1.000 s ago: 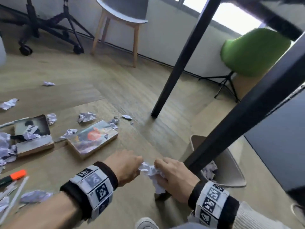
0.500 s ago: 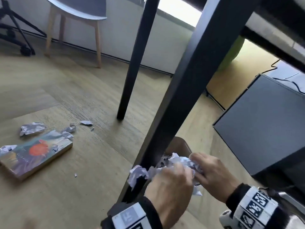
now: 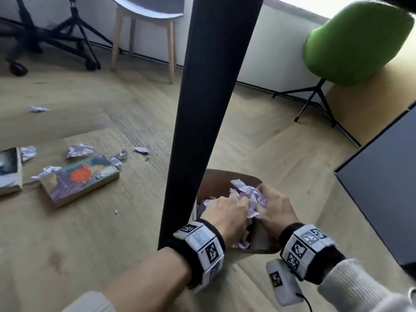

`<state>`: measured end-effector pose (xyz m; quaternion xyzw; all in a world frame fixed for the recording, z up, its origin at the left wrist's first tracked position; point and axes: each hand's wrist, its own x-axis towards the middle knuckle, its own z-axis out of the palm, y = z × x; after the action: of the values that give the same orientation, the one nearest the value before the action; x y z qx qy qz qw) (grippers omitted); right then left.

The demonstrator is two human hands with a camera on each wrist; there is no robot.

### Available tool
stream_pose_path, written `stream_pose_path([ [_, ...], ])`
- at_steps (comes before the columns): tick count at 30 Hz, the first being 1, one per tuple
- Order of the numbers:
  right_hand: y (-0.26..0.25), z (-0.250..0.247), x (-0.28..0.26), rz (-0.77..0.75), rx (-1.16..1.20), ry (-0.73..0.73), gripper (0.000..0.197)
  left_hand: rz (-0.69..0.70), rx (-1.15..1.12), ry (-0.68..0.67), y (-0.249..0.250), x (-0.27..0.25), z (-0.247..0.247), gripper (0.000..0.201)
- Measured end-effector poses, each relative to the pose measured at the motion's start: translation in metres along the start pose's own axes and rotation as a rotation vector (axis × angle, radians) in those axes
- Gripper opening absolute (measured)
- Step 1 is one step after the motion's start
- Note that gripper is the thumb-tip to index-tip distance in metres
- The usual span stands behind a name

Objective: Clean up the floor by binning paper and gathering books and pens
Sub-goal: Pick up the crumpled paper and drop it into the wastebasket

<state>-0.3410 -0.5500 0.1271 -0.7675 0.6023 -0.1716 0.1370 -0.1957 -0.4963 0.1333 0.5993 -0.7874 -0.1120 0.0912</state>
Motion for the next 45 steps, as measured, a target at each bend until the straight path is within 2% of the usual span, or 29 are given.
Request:
stream_pose_path([
  [1,0.002,0.004,0.001,-0.013,0.009,0.003,0.02,-0.025,0.034,-0.034,-0.004,0.0,0.005,0.032],
  [5,-0.002,0.013,-0.001,-0.064,0.144,-0.047,0.041,-0.092,0.027,-0.112,-0.014,0.001,0.011,0.052],
  [8,-0.006,0.009,-0.002,-0.111,0.147,-0.067,0.041,-0.077,0.035,-0.204,-0.015,0.001,0.004,0.062],
  [9,-0.007,0.006,-0.002,-0.121,0.135,-0.08,0.04,-0.062,0.065,-0.211,-0.016,0.002,0.002,0.058],
  [13,-0.006,0.0,-0.002,-0.183,0.135,-0.082,0.032,-0.056,0.093,-0.198,-0.016,-0.006,-0.005,0.023],
  [16,-0.003,0.001,0.0,-0.224,0.063,0.01,0.016,-0.044,0.033,-0.089,-0.013,-0.024,-0.008,0.017],
  [18,-0.007,-0.001,-0.005,-0.284,0.028,0.071,0.02,0.048,-0.005,0.002,-0.014,-0.04,-0.012,0.017],
  [20,-0.021,-0.007,-0.018,-0.411,0.042,0.091,0.023,0.228,-0.014,0.018,-0.025,-0.057,-0.017,0.015],
  [21,-0.029,-0.011,-0.028,-0.49,0.063,0.058,0.02,0.333,0.003,-0.047,-0.032,-0.067,-0.02,0.016],
  [23,-0.051,-0.012,-0.051,-0.648,0.083,-0.075,0.015,0.447,0.115,-0.301,-0.057,-0.09,-0.025,0.02],
  [24,-0.062,-0.01,-0.062,-0.717,0.062,-0.154,0.014,0.417,0.188,-0.427,-0.072,-0.101,-0.029,0.021],
  [26,-0.079,0.002,-0.077,-0.813,-0.005,-0.282,0.016,0.225,0.352,-0.599,-0.111,-0.118,-0.033,0.021],
  [28,-0.095,0.018,-0.084,-0.812,-0.024,-0.392,0.022,0.01,0.417,-0.65,-0.154,-0.127,-0.038,0.021],
  [31,-0.119,0.049,-0.086,-0.799,0.066,-0.527,0.028,-0.222,0.413,-0.63,-0.217,-0.133,-0.045,0.024],
  [34,-0.152,0.089,-0.088,-0.802,0.074,-0.579,0.027,-0.355,0.418,-0.612,-0.272,-0.142,-0.048,0.027],
  [40,-0.225,0.164,-0.072,-0.675,-0.082,-0.585,0.021,-0.472,0.371,-0.529,-0.342,-0.153,-0.047,0.03],
  [43,-0.262,0.185,-0.048,-0.633,-0.321,-0.636,0.021,-0.522,0.257,-0.446,-0.365,-0.146,-0.051,0.031],
  [45,-0.285,0.194,-0.024,-0.587,-0.465,-0.683,0.022,-0.527,0.211,-0.436,-0.371,-0.144,-0.055,0.036],
])
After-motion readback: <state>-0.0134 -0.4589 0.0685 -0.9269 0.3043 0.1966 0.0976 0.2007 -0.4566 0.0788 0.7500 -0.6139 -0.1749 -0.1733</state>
